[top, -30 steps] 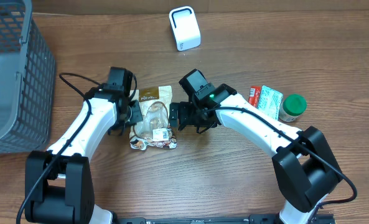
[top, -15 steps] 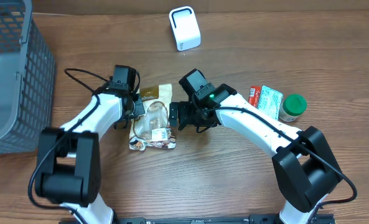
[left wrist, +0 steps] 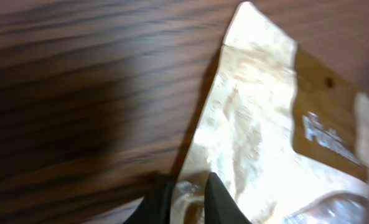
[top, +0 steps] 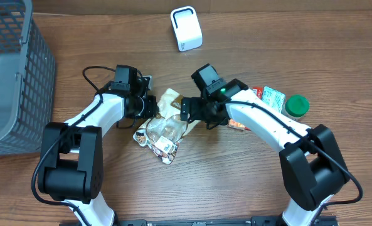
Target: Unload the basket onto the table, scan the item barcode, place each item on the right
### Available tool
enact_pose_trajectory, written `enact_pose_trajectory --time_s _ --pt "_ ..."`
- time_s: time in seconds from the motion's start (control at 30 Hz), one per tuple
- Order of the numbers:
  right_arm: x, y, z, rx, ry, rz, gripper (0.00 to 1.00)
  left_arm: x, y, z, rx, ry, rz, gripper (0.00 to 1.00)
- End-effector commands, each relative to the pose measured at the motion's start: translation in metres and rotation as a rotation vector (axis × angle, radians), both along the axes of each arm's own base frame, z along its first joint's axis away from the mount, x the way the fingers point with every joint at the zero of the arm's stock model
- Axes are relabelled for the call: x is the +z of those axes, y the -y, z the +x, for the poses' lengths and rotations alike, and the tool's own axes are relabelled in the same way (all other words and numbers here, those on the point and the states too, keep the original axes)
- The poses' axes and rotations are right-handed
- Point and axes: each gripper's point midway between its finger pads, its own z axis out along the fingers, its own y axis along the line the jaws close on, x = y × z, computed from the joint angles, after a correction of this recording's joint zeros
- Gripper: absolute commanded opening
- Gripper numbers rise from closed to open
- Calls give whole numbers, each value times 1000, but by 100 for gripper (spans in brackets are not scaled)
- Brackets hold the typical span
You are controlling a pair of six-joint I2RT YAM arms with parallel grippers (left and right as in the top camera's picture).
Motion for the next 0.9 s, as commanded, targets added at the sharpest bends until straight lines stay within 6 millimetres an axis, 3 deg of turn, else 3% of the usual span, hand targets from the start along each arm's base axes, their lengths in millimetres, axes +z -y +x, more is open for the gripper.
enact_pose_trajectory --time_s 0.0,0.27,0.47,0.63,0.87 --pt "-1 10 3 -19 -3 -14 100 13 26 0 -166 50 -121 13" --pt "-1 12 2 12 2 -23 100 45 36 16 -177 77 -176 16" --pt "0 11 1 84 19 -23 100 92 15 23 -87 47 -57 17" --pt "1 8 6 85 42 -10 100 116 -5 -10 47 -72 22 22" --pt "7 -2 21 92 110 27 100 93 -46 -77 214 -348 304 22"
